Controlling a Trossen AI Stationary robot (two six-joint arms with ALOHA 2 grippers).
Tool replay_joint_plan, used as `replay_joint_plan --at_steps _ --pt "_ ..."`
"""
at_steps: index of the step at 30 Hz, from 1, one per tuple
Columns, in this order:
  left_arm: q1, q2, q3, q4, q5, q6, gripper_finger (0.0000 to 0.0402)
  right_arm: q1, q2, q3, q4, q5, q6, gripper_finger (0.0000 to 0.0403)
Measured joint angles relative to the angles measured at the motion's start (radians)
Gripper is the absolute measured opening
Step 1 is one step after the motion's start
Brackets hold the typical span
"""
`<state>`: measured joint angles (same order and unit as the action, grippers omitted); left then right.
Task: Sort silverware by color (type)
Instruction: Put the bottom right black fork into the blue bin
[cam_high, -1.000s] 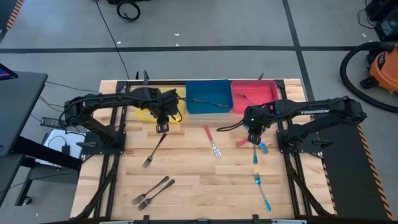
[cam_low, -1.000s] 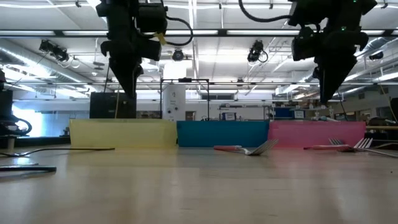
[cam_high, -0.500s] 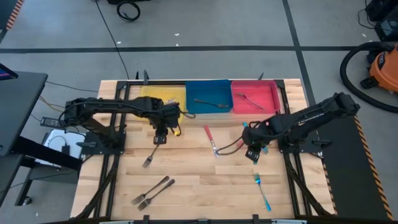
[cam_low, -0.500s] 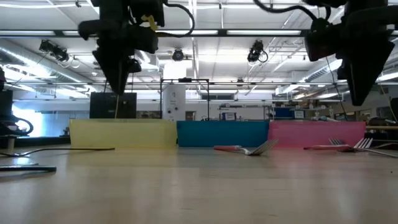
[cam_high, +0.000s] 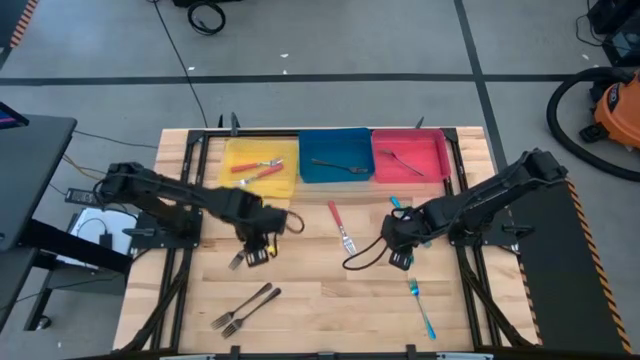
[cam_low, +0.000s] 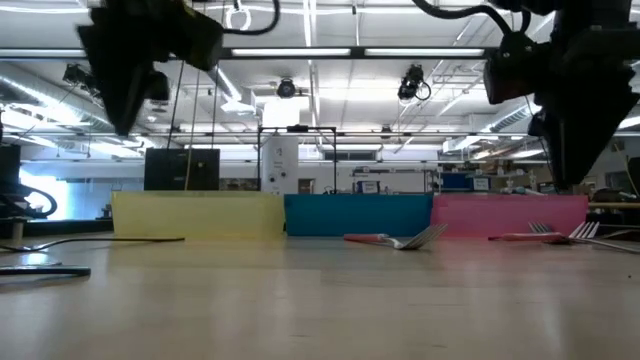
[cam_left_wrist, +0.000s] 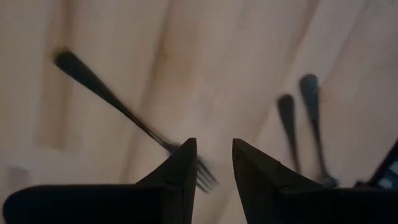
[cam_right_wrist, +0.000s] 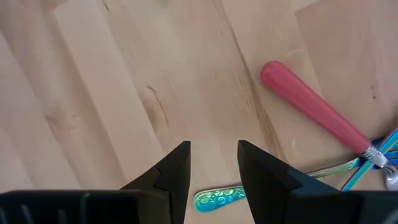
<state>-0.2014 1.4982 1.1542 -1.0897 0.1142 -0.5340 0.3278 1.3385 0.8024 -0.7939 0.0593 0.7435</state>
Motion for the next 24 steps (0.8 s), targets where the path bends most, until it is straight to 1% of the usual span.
replay_joint_plan --at_steps 5,9,13,18,24 --pt "-0.146 0.000 0.000 0.020 -0.017 -0.229 0.0103 0.016 0.040 0.000 -0.001 0.000 -0.040 0.0141" --pt "-0.256 0.000 0.000 0.066 -0.093 -0.415 0.0103 0.021 0.060 0.000 0.001 0.000 -0.039 0.0141" --pt "-0.365 0.014 0.000 0.106 -0.161 -0.564 0.0103 0.033 0.069 0.000 0.013 0.000 -0.030 0.0141" --pt "-0.468 0.085 0.000 0.167 -0.203 -0.677 0.0103 0.061 0.069 0.000 0.024 0.000 -0.013 0.0141" --pt "-0.516 0.194 0.000 0.270 -0.200 -0.750 0.0103 0.109 0.069 0.000 0.033 -0.006 0.035 0.0141"
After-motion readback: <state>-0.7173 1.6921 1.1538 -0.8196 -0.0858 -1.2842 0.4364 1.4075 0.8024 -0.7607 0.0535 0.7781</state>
